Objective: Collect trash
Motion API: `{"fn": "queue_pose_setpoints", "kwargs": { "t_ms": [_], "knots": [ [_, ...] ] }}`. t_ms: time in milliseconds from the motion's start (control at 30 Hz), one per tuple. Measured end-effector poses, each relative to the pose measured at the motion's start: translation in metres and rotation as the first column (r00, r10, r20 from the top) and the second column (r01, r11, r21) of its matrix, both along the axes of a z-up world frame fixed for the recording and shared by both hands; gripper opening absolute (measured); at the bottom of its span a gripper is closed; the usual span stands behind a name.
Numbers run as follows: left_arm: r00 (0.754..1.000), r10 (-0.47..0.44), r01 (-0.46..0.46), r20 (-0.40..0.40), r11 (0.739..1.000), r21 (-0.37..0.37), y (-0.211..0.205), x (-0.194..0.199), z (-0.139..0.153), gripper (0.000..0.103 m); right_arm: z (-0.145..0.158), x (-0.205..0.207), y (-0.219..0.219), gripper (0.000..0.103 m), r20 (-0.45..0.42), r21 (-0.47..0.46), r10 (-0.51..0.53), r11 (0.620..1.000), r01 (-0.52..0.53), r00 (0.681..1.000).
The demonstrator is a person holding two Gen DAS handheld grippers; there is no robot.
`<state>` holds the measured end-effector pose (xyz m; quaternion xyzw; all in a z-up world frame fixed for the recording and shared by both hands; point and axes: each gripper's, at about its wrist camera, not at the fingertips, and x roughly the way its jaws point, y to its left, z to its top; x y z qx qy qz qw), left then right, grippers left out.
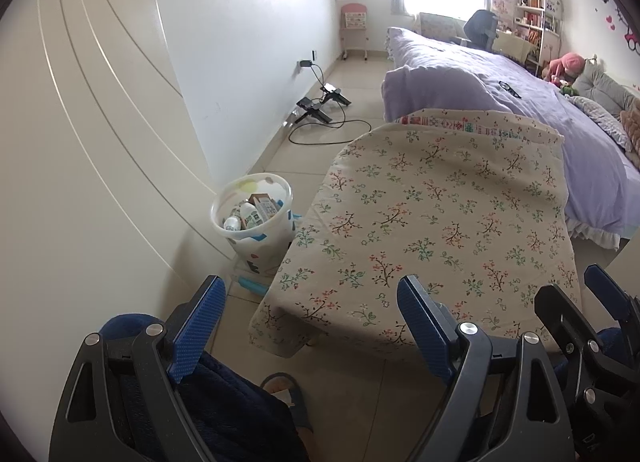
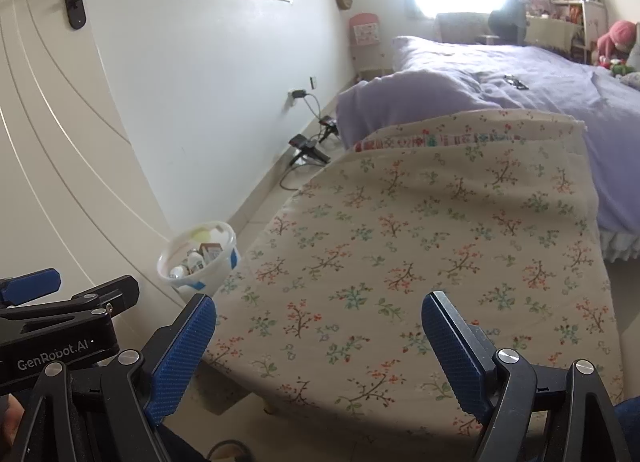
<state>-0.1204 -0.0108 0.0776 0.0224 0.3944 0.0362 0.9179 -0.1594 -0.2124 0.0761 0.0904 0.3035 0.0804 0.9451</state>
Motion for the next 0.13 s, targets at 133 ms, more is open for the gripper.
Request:
{"fn": "queue_pose_setpoints", "kwargs": {
  "t_ms": [133],
  "knots": [
    [1.0, 0.01, -0.01, -0.003, 1.0, -0.003, 0.002, 0.001, -0.0008, 0.09, -0.0003, 0.0013, 0.0008, 0.088, 0.0, 0.003, 0.006, 1.0, -0.006, 1.0]
  ]
}}
